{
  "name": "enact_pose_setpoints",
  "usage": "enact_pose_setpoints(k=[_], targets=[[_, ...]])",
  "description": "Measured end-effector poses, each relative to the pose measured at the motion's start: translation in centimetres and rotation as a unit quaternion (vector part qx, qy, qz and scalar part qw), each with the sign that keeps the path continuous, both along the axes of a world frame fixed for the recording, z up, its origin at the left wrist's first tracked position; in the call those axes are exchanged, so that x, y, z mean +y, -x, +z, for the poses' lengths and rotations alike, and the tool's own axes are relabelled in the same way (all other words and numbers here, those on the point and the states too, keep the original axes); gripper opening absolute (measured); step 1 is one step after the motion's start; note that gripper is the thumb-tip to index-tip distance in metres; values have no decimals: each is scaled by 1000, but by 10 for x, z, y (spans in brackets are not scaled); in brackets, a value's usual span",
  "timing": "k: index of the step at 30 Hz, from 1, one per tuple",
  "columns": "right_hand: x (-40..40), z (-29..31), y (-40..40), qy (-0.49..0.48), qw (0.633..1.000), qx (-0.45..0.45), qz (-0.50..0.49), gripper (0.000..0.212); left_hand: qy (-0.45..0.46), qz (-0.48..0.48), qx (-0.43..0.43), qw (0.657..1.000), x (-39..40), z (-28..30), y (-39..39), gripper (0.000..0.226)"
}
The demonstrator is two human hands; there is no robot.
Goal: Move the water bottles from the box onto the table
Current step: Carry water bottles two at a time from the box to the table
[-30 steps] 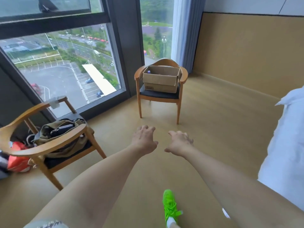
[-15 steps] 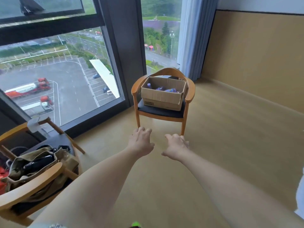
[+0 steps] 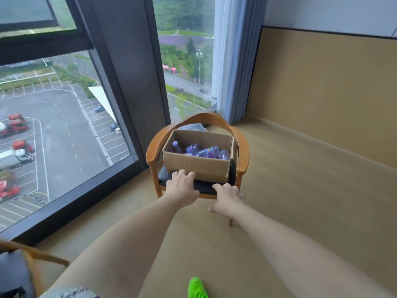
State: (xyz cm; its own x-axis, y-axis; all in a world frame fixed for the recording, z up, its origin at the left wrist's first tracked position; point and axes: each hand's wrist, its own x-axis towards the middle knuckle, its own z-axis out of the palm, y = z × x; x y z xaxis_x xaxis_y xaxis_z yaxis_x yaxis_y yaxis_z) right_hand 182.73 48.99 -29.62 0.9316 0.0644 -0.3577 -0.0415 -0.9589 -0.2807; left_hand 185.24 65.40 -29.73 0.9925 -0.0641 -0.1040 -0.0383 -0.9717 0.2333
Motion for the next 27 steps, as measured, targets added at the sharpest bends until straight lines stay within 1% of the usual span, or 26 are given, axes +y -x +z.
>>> enact_pose_setpoints(k=[3,5,11,13,16,19,21,23,25,27], targets=[[2,11,-62,-5,1000,-22,-12,73,17,-10,-10,1000,-2,10,-67,48],[5,11,-98,-10,1000,-15,-19,74,28,-12,7,1000,-2,9,-100,47],[21,-17,-179,-6,999,32,-26,81,26,-11,66,997,17,-28,-165,53],[29,-26,-208,-8,999,50,-16,81,22,0,85,996,29,-39,-189,51],[46,-40,-260,-14,997,70,7,72,15,23,101,995,48,-52,-235,44],[65,-60,-321,-23,996,76,30,71,13,48,107,993,65,-67,-290,44],[74,-67,-349,-31,996,75,41,75,9,60,111,992,75,-74,-315,45],[83,-77,-384,-41,993,98,48,79,2,67,135,989,84,-84,-347,48],[90,-87,-416,-38,989,128,58,76,-7,69,159,985,93,-91,-379,49],[94,-98,-443,-31,986,151,67,74,9,86,172,981,100,-97,-410,45]])
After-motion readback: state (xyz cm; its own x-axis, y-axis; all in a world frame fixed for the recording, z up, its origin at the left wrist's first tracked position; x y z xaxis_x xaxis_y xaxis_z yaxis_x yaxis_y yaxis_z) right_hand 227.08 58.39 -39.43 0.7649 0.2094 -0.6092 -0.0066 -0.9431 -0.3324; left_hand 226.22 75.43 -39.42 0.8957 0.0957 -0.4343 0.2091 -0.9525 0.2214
